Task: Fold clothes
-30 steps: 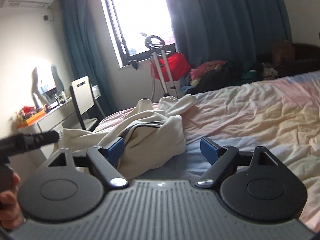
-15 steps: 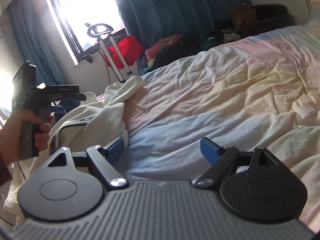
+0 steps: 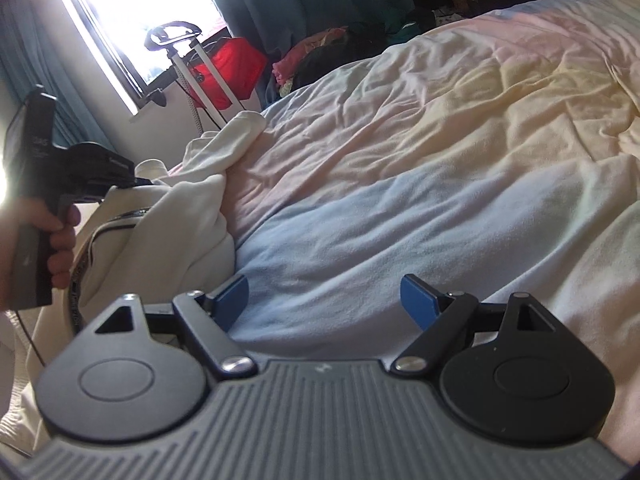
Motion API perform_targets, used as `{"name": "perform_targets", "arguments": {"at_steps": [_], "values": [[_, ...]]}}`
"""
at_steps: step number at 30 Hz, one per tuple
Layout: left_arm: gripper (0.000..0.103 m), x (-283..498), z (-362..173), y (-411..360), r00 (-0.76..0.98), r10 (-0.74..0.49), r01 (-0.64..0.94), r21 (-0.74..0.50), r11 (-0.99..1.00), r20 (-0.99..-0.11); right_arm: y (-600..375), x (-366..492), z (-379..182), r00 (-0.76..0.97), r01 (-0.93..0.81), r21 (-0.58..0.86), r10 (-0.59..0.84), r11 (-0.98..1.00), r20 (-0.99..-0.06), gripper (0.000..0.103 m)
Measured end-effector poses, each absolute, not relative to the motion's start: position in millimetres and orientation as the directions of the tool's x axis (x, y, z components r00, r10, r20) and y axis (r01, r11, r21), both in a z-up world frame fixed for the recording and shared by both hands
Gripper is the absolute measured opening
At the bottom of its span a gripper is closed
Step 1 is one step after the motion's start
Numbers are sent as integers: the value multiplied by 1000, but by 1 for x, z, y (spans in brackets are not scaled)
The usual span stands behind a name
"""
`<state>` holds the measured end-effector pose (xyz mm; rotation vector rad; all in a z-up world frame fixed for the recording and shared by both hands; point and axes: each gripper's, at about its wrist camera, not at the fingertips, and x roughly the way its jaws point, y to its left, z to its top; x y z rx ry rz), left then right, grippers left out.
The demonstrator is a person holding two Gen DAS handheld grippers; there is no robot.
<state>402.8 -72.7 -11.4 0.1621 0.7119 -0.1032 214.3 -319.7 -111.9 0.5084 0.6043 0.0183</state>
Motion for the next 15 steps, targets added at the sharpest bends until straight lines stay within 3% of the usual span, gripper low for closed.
{"name": "perform_targets", "arguments": {"at_steps": [4, 6, 8, 15], "values": [[0, 308, 24, -85, 840, -115, 204, 112, 972, -530, -324, 194, -95, 864, 132, 469, 131, 873, -486, 85], [0, 253, 33, -94, 884, -184, 270, 149, 951, -430, -327, 183, -87, 881, 135, 479, 116, 868, -459, 85], [0, 203, 33, -102, 893, -219, 307, 176, 935, -393, -329, 171, -83, 884, 132, 492, 122, 861, -450, 85], [0, 120, 0, -86, 889, -223, 289, 112, 951, -401, -334, 130, -75, 887, 112, 546, 164, 830, -432, 85]]}}
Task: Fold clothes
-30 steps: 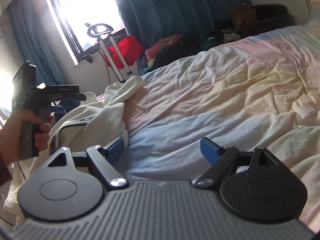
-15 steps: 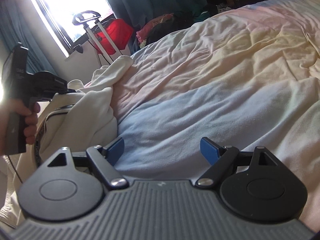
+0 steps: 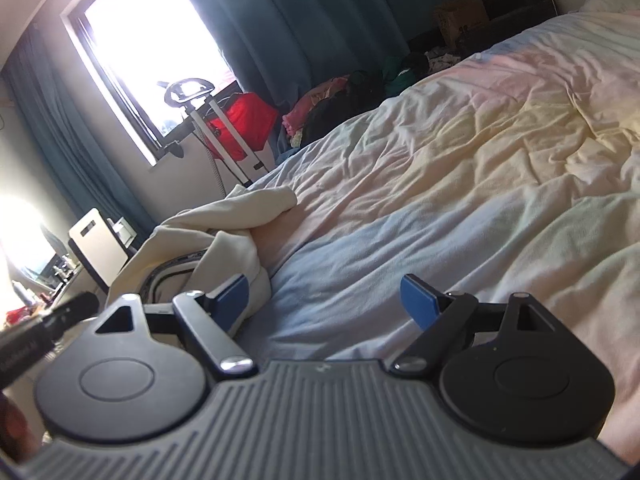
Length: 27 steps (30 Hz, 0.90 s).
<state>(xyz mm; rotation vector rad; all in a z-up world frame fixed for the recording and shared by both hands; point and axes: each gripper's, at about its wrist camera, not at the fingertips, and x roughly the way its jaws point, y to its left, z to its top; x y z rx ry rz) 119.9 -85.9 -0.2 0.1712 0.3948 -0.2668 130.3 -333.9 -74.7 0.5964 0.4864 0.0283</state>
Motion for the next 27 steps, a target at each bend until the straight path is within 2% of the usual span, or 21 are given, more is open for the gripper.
{"name": "perform_targets", "arguments": {"at_steps": [3, 5, 7, 13, 16, 17, 22, 23, 25, 27], "values": [[1, 106, -6, -65, 895, -205, 249, 62, 966, -397, -316, 164, -68, 869, 89, 551, 206, 830, -451, 86], [7, 106, -5, -55, 897, -201, 235, 40, 971, -394, -302, 194, -63, 855, 74, 550, 231, 832, -464, 86], [19, 108, -2, -40, 901, -211, 224, -9, 974, -379, -288, 223, -57, 840, 58, 550, 257, 833, -478, 86], [22, 123, -9, 7, 911, -225, 203, -99, 974, -347, -245, 312, -40, 790, 11, 550, 330, 835, -516, 83], [39, 131, -23, 33, 927, -174, 139, -124, 982, -332, -224, 357, -31, 762, -12, 551, 365, 834, -534, 78], [41, 132, -27, 42, 936, -138, 103, -123, 987, -324, -217, 372, -28, 753, -20, 552, 376, 834, -540, 77], [57, 149, -40, 80, 942, -111, 33, -242, 970, -316, -189, 449, -40, 712, 43, 529, 345, 848, -612, 73], [57, 153, -44, 85, 939, -113, 28, -253, 967, -326, -185, 463, -43, 704, 57, 523, 337, 851, -625, 69], [57, 158, -50, 92, 931, -117, 22, -267, 963, -345, -177, 491, -50, 688, 85, 510, 320, 856, -652, 35], [57, 161, -57, 96, 924, -123, 21, -273, 962, -362, -169, 512, -52, 683, 103, 478, 288, 872, -672, 6]]}}
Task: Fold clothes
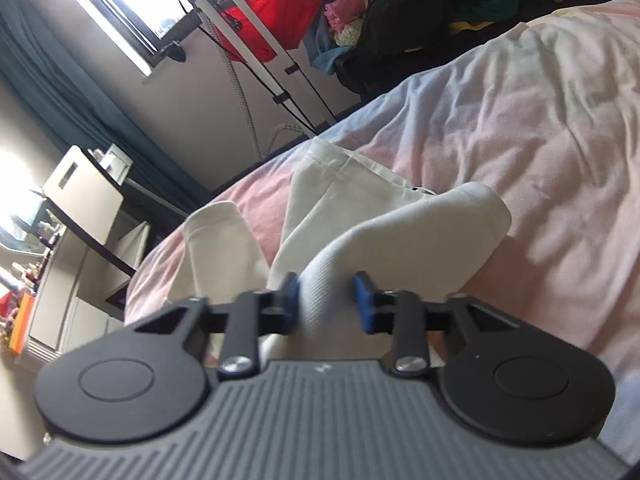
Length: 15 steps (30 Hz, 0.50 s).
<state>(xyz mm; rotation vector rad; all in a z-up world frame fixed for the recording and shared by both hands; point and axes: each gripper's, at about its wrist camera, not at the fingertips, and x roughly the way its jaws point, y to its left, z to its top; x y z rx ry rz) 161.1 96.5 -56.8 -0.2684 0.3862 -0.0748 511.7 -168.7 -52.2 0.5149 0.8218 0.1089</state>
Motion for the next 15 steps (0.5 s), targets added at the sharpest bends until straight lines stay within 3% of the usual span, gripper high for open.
{"name": "perform_targets", "arguments": {"at_steps": [3, 13, 15], "values": [[57, 162, -58, 95, 923, -122, 24, -263, 965, -364, -160, 503, -28, 747, 89, 350, 170, 932, -643, 6], [57, 155, -51, 74, 930, -118, 47, -204, 978, -349, -260, 376, 138, 975, 52, 329, 23, 943, -219, 5], [57, 150, -49, 69, 925, -126, 57, -196, 979, -359, -299, 342, 152, 984, 92, 345, -31, 934, -178, 5]]}}
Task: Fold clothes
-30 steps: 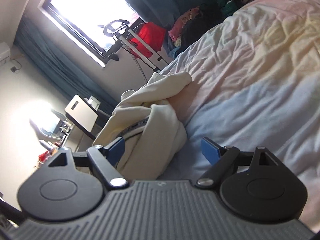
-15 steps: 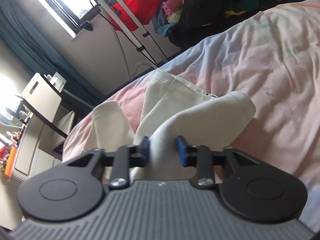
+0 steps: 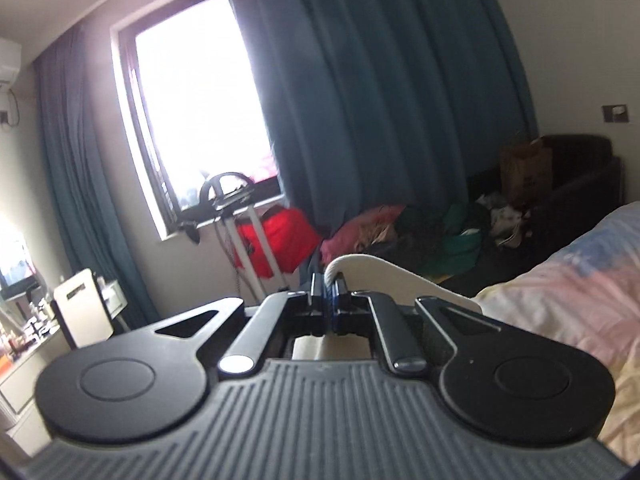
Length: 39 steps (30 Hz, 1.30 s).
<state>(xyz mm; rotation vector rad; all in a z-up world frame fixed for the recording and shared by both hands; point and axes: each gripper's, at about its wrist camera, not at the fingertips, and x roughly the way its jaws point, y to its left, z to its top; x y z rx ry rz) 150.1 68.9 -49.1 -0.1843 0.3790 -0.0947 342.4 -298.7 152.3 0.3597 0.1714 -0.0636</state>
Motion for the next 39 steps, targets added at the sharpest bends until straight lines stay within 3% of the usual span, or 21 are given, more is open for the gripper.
{"name": "perform_targets", "arguments": {"at_steps": [3, 6, 13, 20, 25, 29, 30, 31, 33, 39], "values": [[57, 142, -47, 61, 917, -139, 73, -184, 980, -373, -364, 291, 141, 969, 203, 370, -133, 907, -207, 5], [58, 135, -44, 54, 909, -151, 89, -172, 981, -388, -418, 243, 93, 936, 317, 422, -207, 849, -285, 6], [60, 119, -41, 49, 881, -158, 81, -186, 979, -445, -488, 152, -64, 827, 520, 616, -171, 592, -535, 6], [77, 108, -43, 76, 821, -125, -50, -289, 956, -557, -495, 139, -98, 822, 522, 692, -78, 499, -565, 7], [79, 97, -44, 101, 796, -66, -165, -320, 933, -602, -500, 129, -122, 817, 525, 737, -9, 426, -577, 9], [80, 91, -47, 100, 796, 11, -209, -258, 943, -605, -505, 121, -142, 812, 528, 767, 47, 364, -582, 10], [80, 92, -48, 99, 794, 21, -215, -248, 945, -607, -505, 120, -145, 813, 529, 773, 51, 350, -579, 21], [80, 93, -50, 97, 792, 31, -220, -237, 946, -610, -504, 119, -146, 818, 529, 778, 41, 339, -574, 38], [80, 95, -53, 95, 786, 43, -229, -226, 947, -617, -501, 117, -148, 826, 529, 787, 22, 316, -564, 56], [81, 103, -66, 107, 734, 61, -312, -256, 915, -676, -504, 123, -150, 832, 539, 776, -63, 327, -551, 59]]}}
